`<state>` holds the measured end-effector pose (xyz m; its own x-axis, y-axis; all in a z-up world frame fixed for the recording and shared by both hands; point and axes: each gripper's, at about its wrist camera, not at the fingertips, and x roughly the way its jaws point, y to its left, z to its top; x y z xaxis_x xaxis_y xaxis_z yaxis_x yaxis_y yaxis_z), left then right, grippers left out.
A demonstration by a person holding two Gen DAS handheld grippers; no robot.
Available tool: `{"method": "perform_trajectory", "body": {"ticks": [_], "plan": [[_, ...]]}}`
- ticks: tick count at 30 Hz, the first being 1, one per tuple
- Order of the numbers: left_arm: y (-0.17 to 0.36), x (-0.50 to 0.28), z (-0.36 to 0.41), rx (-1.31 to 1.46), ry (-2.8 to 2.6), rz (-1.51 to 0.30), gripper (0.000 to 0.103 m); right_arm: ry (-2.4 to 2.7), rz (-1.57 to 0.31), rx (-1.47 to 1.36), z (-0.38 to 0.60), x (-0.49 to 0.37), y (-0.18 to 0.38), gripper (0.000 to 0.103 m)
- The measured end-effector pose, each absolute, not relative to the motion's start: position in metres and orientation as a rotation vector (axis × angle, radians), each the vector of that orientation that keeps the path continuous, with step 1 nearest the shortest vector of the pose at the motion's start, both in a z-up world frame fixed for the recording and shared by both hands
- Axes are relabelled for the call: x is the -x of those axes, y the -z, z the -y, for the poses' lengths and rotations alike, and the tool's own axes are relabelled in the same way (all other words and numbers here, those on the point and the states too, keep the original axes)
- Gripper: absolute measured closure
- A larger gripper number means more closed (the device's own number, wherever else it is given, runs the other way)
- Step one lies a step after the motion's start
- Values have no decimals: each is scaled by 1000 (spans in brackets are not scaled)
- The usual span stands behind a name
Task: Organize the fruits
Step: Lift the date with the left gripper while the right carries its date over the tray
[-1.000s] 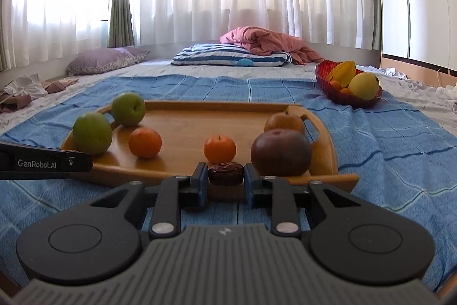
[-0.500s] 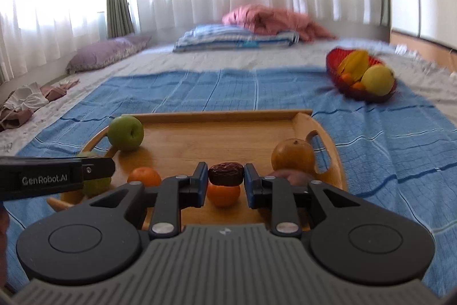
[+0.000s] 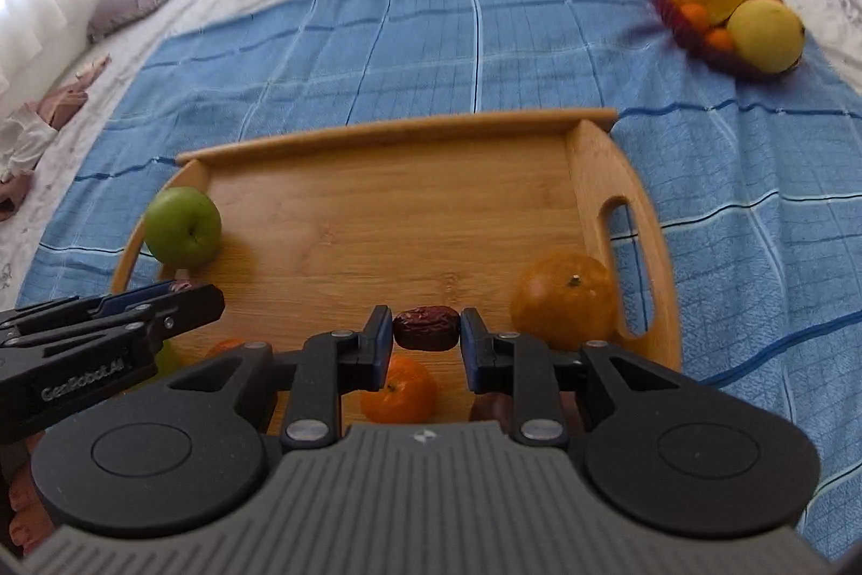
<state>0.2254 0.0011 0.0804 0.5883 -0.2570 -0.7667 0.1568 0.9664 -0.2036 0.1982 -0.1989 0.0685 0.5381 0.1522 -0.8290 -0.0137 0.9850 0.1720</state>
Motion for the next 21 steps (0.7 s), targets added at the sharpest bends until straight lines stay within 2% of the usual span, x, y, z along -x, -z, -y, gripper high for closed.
{"method": "perform_trajectory", "body": {"ticks": [21], "plan": [[-52, -246, 19, 64, 196, -967, 75, -67, -1057, -92, 183, -222, -45, 71]]}}
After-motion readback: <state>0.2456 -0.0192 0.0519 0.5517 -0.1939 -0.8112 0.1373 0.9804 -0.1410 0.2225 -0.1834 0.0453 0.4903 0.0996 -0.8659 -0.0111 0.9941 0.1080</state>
